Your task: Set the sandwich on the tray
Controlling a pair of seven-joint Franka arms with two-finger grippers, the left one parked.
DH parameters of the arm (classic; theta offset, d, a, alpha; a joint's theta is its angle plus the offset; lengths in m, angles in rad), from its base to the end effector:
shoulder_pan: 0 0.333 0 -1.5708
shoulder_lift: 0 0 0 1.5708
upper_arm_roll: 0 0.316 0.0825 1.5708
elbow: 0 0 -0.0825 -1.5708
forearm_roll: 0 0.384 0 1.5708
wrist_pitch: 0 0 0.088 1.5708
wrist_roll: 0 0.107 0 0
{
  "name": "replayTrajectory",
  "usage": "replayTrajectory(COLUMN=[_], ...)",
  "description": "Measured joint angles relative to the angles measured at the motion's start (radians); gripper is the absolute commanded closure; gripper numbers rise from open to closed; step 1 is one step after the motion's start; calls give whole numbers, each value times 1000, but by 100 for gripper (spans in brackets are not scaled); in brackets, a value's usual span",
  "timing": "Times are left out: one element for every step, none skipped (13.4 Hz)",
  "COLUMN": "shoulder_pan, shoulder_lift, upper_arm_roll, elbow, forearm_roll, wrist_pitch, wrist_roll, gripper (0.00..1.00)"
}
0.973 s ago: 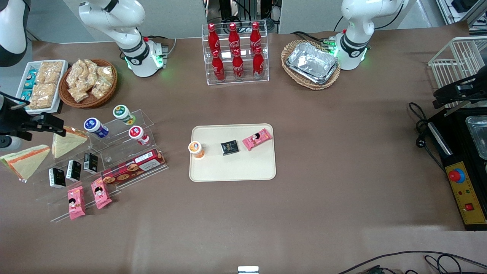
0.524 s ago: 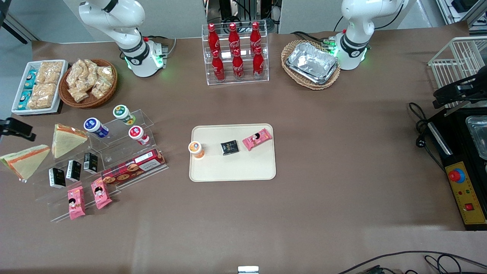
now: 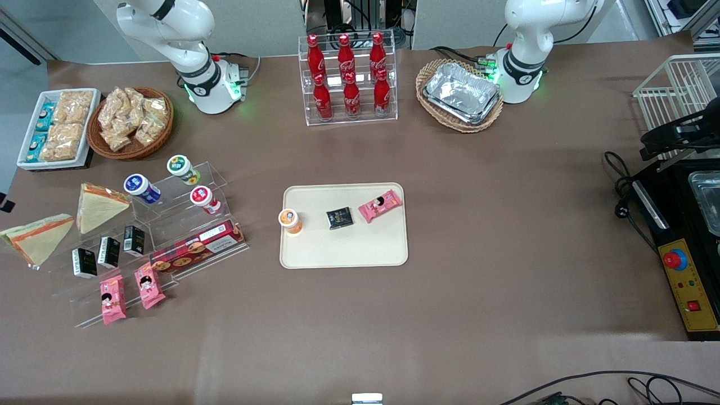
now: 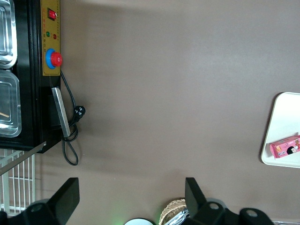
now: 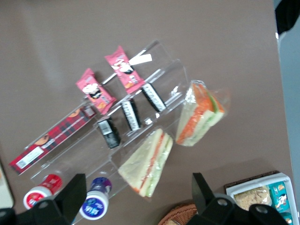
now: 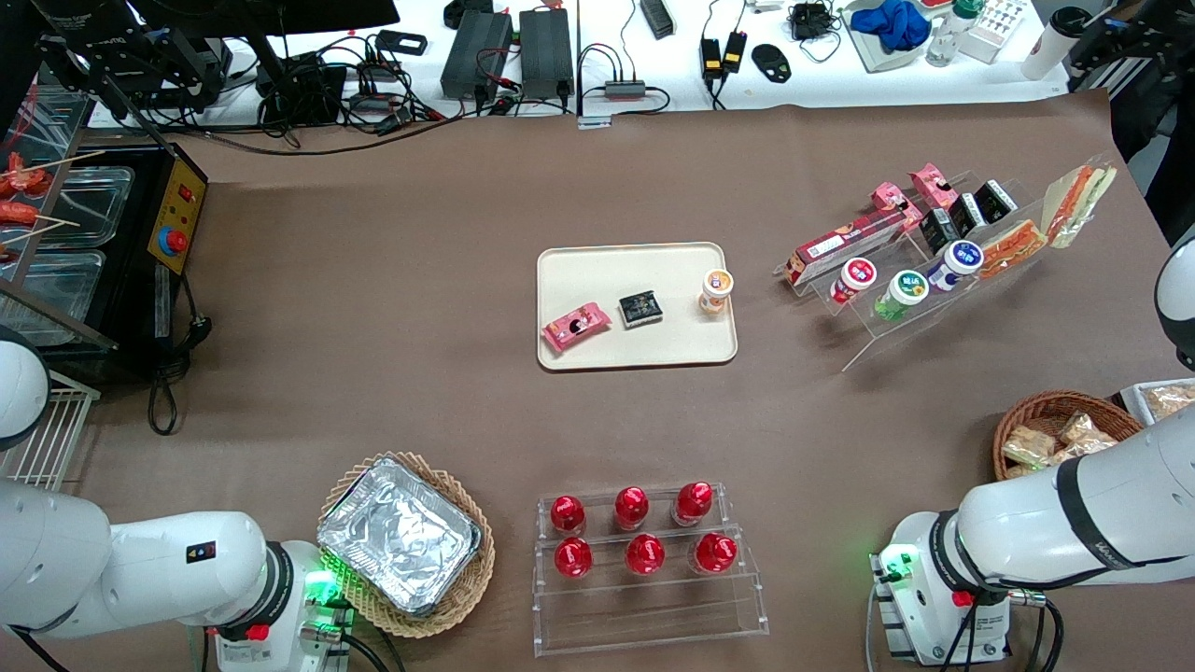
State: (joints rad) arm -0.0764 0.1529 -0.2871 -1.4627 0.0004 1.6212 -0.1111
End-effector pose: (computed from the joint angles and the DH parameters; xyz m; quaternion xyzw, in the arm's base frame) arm 0.5692 -0.2023 0.5949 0.9920 -0.1241 0.0007 0.0221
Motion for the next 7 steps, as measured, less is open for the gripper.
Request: replayTrajectory(shoulder_pan=[-1, -2, -5, -14, -29, -48, -67], shoulder_lift=[11, 23, 38, 52, 68, 84, 102], upper_arm_roll=[-25, -50, -73, -87, -93, -95, -95], elbow=[-1, -1, -3, -4, -4, -5, -5], forearm_roll=[1, 8, 15, 19, 29, 44, 61], wrist_pitch=[7, 18, 35, 55, 74, 93, 115], wrist_roll=[0, 0, -1, -8, -17, -29, -44], gripper=[0, 0, 0, 0, 0, 0, 0])
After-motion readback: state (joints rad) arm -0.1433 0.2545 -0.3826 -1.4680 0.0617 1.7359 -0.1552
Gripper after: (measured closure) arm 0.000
